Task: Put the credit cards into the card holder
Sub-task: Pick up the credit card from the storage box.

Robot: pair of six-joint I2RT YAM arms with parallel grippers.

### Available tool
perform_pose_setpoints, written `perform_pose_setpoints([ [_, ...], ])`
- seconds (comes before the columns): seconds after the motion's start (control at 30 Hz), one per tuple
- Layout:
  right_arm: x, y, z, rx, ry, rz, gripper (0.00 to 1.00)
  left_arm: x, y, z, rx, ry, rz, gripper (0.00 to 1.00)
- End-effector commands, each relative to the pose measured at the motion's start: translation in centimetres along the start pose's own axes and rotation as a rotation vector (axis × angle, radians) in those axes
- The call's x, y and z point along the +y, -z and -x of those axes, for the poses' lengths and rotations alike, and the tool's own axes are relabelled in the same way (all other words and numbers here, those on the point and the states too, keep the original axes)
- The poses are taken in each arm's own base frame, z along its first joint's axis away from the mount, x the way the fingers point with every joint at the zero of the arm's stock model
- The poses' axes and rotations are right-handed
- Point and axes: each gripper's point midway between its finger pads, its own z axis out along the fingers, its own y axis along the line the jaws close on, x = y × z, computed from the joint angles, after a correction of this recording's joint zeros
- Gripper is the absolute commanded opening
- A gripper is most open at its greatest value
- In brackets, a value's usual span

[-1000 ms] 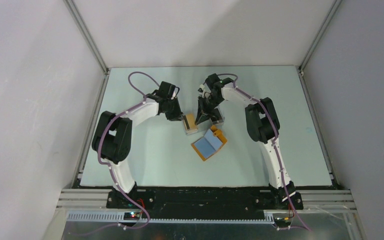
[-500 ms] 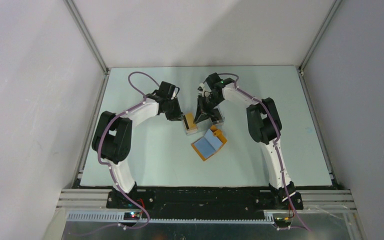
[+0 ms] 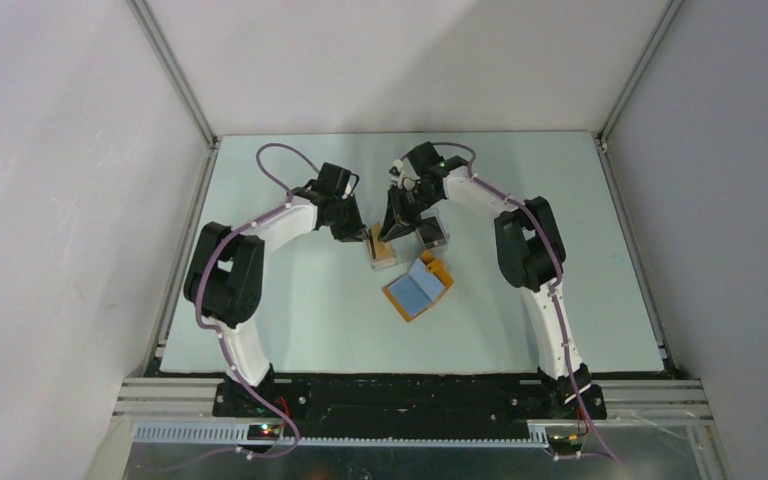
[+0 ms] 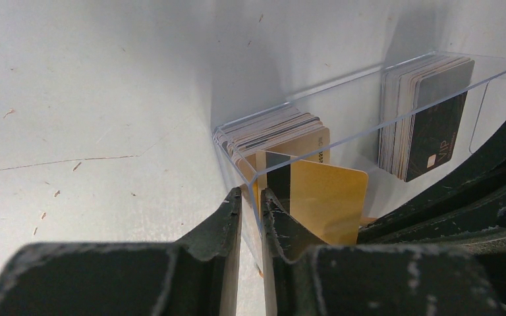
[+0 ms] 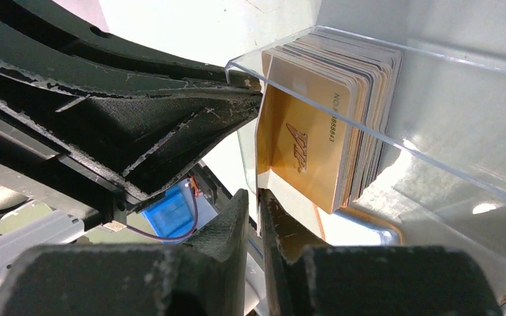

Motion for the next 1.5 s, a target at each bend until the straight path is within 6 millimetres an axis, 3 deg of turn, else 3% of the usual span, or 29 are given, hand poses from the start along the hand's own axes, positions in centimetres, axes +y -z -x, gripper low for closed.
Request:
perform_pose_setpoints([
  [0.0,0.6,0.0,0.4,-0.017,0.034,-0.011,0.17,1.1,-1.1,-1.3,0.042,-0.016,0.025,0.18],
  [0.2,-0.3,-0.4,0.9,-0.025,0.049,-0.095,0.23,1.0,-1.1,-1.3,0.041,-0.017,0.024,0.18],
  [0.37,0.2,-0.7,0.9,-0.022,0.058,-0.064,0.24,1.0,-1.0,-1.2,0.038,-0.017,0.022,0.18],
  [0.47,0.5,-0.9,1.0,-0.017,0.052,-0.042,0.19,0.9,-0.9,-1.2,0.037,-0.02,0.02,0.18],
  [0.63,0.3,-1.0,0.9,-0.018,0.05,-0.046,0.0,0.8,-0.7,-1.0,0.029,-0.02,0.017,0.18],
  [0.8,0.1,-0.6,0.9,-0.027,0.057,-0.069,0.0,0.4,0.0,-0.5,0.009,-0.02,0.005,0.21],
  [0.93,1.3,1.0,1.4,-0.071,0.087,-0.08,0.0,-1.3,2.2,1.1,-0.053,-0.036,-0.043,0.37],
  [1.1,2.7,3.3,2.1,-0.137,0.123,-0.097,0.0,-3.4,6.9,3.3,-0.174,-0.045,-0.103,0.58],
  [1.27,4.1,5.3,2.2,-0.178,0.151,-0.1,0.0,-4.4,10.1,3.4,-0.224,-0.027,-0.158,0.61],
  [1.47,5.3,7.4,1.6,-0.205,0.176,-0.107,0.0,-3.4,10.9,-0.2,-0.172,0.037,-0.184,0.58],
])
